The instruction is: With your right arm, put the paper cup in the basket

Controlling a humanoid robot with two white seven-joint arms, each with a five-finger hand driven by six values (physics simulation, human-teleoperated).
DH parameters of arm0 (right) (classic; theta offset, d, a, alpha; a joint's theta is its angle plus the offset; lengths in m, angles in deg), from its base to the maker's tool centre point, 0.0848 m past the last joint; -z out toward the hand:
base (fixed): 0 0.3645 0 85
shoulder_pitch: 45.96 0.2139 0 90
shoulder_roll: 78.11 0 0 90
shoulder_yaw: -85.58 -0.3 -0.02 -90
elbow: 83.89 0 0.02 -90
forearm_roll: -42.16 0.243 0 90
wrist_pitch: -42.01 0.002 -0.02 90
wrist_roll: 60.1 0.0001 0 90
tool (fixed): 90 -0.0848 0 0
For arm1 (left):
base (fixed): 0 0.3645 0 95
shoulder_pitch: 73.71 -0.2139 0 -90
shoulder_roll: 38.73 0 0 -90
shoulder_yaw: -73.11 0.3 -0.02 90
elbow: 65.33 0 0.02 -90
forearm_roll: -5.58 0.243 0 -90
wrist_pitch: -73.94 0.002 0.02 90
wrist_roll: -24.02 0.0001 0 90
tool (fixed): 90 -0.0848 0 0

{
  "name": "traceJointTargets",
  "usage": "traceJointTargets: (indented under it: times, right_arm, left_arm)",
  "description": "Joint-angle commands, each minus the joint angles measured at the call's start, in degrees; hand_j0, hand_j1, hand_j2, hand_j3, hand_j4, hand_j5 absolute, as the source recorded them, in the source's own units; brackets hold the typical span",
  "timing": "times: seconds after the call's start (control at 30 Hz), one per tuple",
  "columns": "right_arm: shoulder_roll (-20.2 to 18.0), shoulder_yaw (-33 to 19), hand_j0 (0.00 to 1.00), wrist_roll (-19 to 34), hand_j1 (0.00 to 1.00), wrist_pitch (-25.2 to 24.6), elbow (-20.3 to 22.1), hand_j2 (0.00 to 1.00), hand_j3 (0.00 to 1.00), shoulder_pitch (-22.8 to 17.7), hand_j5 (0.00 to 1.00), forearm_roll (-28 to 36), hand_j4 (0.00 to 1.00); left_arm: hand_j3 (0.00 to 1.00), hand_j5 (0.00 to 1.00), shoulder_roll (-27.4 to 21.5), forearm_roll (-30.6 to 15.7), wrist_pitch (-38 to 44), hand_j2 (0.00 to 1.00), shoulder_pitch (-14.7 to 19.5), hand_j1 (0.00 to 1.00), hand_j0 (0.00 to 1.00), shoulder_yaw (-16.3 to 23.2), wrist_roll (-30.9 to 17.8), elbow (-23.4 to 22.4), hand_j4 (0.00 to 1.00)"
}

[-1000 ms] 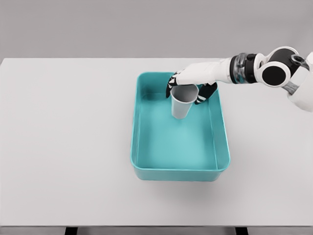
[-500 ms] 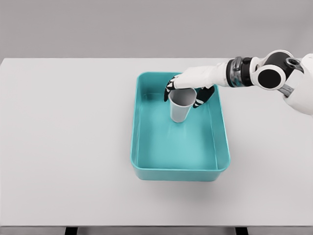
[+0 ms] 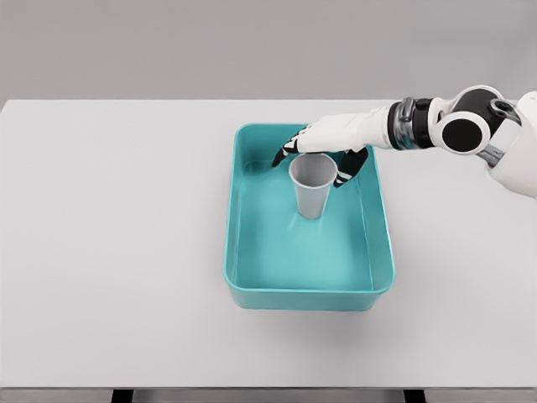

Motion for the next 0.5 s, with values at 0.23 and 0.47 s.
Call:
traceJointTargets:
  times: [0.23, 0.47]
  right_arm:
    - [-1.0, 0.1, 0.98, 0.0, 0.98, 0.1, 1.6, 0.98, 0.98, 0.1, 0.98, 0.1, 0.98]
    - [-4.6, 0.1, 0.99, 0.0, 0.99, 0.2, 5.5, 0.99, 0.99, 0.3, 0.99, 0.3, 0.99]
  left_arm:
    - [1.00, 1.00, 0.0, 0.0, 0.0, 1.00, 0.0, 1.00, 1.00, 0.0, 0.0, 0.0, 1.00]
    - [1.00, 1.00, 0.0, 0.0, 0.0, 1.00, 0.0, 1.00, 1.00, 0.0, 0.0, 0.0, 1.00]
